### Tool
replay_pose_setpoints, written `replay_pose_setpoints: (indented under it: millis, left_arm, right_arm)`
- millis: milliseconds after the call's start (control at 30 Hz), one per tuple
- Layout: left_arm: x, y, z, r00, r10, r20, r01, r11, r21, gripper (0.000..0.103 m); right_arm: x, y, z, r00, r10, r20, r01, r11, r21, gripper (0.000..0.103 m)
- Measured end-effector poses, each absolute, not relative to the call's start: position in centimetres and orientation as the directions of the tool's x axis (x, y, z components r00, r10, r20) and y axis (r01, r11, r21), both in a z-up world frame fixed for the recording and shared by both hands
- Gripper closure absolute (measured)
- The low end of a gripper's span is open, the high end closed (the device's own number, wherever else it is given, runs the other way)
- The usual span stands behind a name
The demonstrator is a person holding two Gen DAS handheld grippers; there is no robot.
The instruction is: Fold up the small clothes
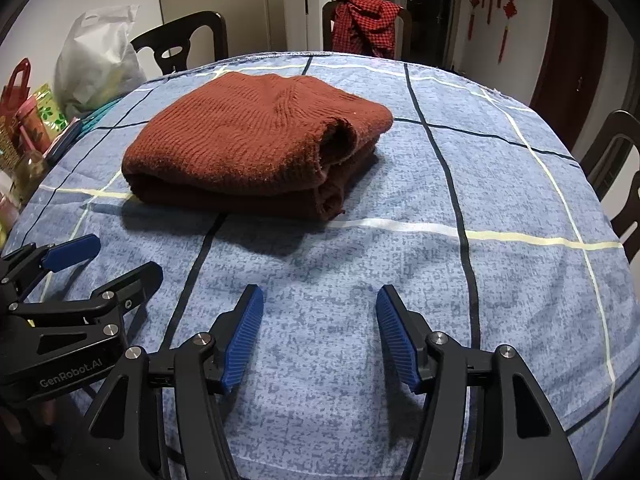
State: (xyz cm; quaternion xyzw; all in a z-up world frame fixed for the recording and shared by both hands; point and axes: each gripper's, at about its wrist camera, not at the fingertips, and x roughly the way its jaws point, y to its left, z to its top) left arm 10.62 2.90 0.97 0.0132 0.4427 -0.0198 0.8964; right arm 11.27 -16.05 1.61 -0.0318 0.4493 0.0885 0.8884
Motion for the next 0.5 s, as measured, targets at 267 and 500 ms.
replay_pose_setpoints:
  millis: [267,500]
  left_arm:
    - [10.63,2.97,0.94,0.608,-0.028,-0.794,0.047,0.999,0.001,0.02]
    - [10.57,3.02,0.93,0.608,-0.025,-0.793,0.043,0.999,0.001,0.019]
  right_arm:
    - [11.21,-16.16,1.65,0.581,0.133,-0.803,-0.196,0.98,0.02,0.043]
    - [10.99,-16.44,1.68,0.587,0.116,-0.802,-0.184,0.983,0.008,0.043]
